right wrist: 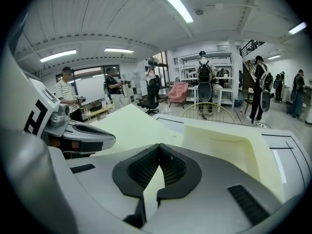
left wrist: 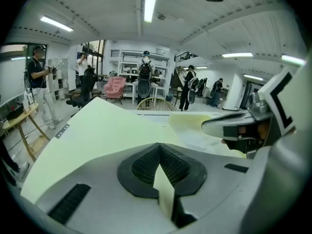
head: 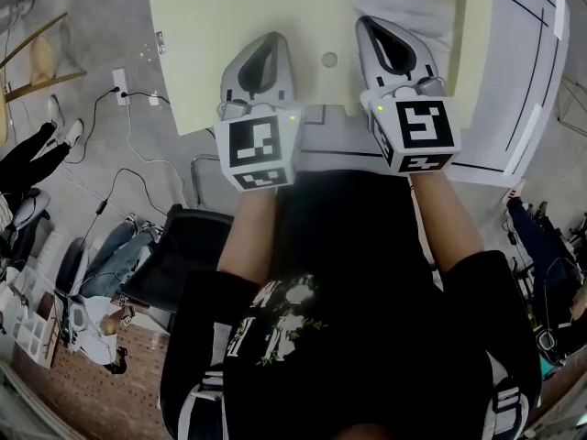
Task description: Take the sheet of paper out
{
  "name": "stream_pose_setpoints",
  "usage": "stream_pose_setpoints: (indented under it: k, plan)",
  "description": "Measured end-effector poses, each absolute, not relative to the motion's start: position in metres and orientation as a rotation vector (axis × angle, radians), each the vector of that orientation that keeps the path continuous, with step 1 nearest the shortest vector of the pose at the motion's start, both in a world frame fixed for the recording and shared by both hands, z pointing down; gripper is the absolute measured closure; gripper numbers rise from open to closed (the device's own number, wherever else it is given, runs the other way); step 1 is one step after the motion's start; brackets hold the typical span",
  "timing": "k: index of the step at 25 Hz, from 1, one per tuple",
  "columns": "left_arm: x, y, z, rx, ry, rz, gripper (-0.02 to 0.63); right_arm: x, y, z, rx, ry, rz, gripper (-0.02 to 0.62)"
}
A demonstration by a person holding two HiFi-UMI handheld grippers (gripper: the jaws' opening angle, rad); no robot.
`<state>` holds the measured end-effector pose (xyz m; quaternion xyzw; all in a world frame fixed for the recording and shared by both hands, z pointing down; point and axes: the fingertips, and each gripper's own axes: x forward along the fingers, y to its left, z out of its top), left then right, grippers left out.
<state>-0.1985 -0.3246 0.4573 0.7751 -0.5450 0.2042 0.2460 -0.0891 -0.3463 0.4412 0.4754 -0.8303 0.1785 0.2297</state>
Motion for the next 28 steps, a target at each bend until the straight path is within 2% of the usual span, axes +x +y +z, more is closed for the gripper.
stream_pose_setpoints:
  k: [9, 28]
  plan:
    - [-0.202, -0.319, 0.482, 2.046, -1.483, 0.613, 0.604, -0.080, -0.349, 0.448, 1.248, -2.286, 0.545, 0.595]
    - [-0.201, -0.308, 0.518, 1.939, -1.432, 0.726, 0.603, -0.072, -0.348, 0.479, 0.899, -2.226, 0.438, 0.581]
